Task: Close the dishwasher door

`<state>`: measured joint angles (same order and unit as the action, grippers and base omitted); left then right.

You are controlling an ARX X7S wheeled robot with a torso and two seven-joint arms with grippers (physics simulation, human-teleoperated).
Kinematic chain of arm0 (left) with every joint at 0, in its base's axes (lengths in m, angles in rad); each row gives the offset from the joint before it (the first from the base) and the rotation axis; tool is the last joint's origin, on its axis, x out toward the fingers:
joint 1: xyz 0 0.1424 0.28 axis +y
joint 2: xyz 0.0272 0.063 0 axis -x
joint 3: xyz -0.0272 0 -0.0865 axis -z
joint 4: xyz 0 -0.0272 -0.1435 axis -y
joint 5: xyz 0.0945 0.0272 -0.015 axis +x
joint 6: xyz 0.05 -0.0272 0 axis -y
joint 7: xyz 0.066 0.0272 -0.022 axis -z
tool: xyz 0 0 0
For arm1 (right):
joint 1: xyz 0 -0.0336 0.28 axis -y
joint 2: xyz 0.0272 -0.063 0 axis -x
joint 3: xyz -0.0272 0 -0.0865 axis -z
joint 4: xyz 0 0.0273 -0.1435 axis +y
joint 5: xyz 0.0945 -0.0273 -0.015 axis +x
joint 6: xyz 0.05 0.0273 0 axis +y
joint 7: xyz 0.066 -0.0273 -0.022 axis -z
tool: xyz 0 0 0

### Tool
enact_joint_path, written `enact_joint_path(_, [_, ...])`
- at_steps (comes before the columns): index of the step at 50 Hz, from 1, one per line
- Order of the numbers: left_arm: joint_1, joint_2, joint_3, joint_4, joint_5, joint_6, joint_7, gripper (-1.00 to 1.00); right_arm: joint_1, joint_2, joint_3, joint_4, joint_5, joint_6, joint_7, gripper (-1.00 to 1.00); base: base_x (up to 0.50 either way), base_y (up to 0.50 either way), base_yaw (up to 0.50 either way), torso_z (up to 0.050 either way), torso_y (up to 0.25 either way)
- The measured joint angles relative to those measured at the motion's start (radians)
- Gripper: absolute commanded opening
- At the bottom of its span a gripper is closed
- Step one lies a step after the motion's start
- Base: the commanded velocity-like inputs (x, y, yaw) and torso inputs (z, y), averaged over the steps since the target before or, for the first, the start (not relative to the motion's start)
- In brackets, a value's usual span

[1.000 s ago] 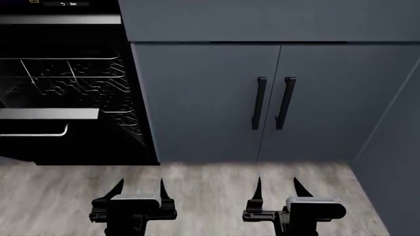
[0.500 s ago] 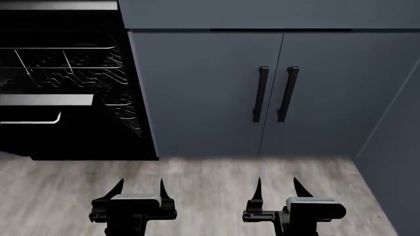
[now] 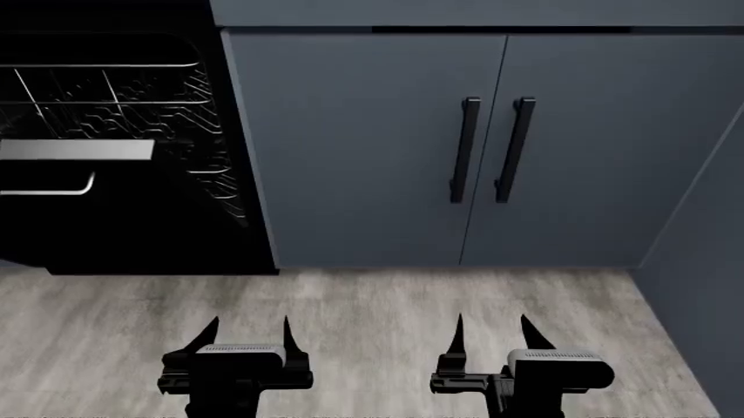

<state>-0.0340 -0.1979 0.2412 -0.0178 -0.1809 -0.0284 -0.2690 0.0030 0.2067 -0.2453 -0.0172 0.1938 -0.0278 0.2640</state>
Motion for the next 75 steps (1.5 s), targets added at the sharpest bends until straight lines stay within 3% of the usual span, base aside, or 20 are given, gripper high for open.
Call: enact_joint_path(75, [-0.003,-0.025,0.033,0.000,-0.027,0.016,-0.020,1.00,0.009,0.027,-0.040,0.000,0.011,0.005,0.033,1.00,0.00,0.00,0.00,-0.050,0.000])
